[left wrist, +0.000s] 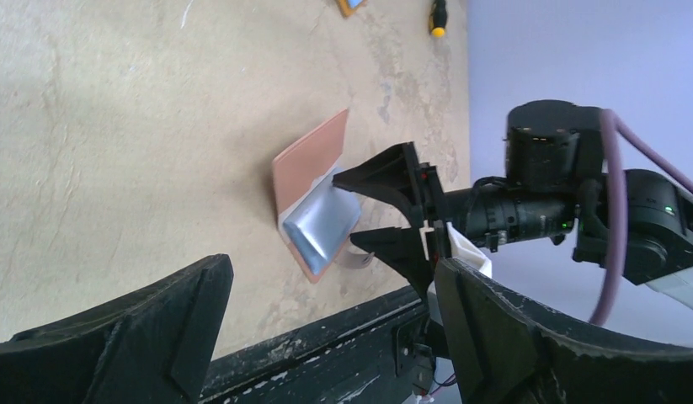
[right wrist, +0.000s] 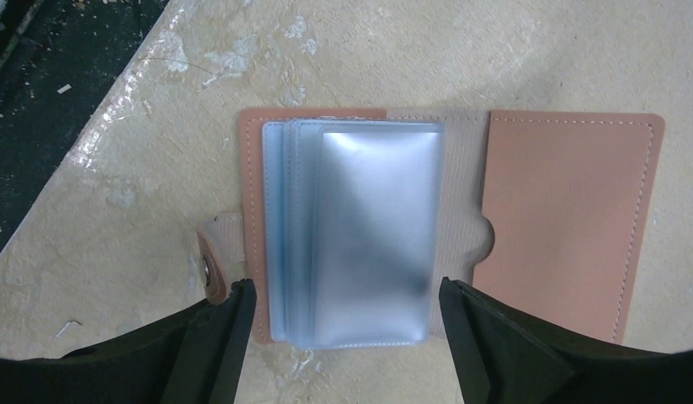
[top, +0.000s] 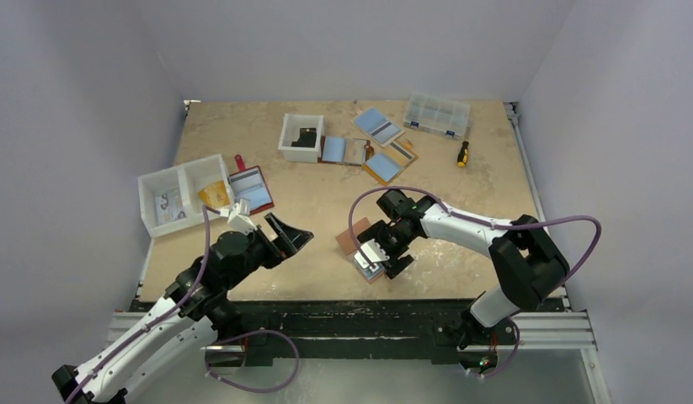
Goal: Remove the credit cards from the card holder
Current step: Open the card holder at the center of the board.
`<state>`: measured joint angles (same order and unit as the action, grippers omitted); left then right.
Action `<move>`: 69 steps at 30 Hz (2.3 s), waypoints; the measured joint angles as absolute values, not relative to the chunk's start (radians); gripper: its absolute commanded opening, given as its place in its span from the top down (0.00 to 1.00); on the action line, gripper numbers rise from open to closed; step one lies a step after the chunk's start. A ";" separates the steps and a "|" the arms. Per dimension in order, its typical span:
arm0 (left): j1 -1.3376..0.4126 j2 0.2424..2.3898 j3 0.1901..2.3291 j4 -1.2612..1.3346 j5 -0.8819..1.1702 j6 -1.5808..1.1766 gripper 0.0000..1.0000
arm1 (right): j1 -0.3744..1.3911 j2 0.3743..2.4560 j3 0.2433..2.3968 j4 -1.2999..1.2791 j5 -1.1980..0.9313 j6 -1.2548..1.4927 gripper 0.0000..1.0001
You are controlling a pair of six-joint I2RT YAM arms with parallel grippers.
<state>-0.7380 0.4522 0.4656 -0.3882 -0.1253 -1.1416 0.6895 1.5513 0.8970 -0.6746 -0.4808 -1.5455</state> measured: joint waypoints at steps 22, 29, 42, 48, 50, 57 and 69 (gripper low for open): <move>-0.802 0.813 0.385 -0.147 0.119 -1.122 0.10 | 0.719 1.568 0.898 -0.554 -0.432 -1.123 0.64; -0.860 0.926 0.323 0.068 0.123 -1.153 0.14 | 0.712 1.568 0.916 -0.545 -0.437 -0.921 0.85; -0.865 1.014 0.295 0.295 0.051 -1.255 0.14 | 0.641 1.599 1.046 -0.522 -0.439 -0.707 1.00; -0.862 1.079 0.295 0.371 0.000 -1.299 0.15 | 0.585 1.679 1.123 -0.514 -0.434 -0.639 1.00; -0.855 1.110 0.295 0.395 -0.007 -1.317 0.15 | 0.574 1.705 1.151 -0.509 -0.427 -0.622 1.00; -0.808 1.210 0.312 0.455 -0.008 -1.344 0.15 | 0.564 1.755 1.225 -0.508 -0.405 -0.577 1.00; -0.792 1.293 0.358 0.473 -0.005 -1.339 0.16 | 0.509 1.795 1.296 -0.402 -0.229 -0.449 0.82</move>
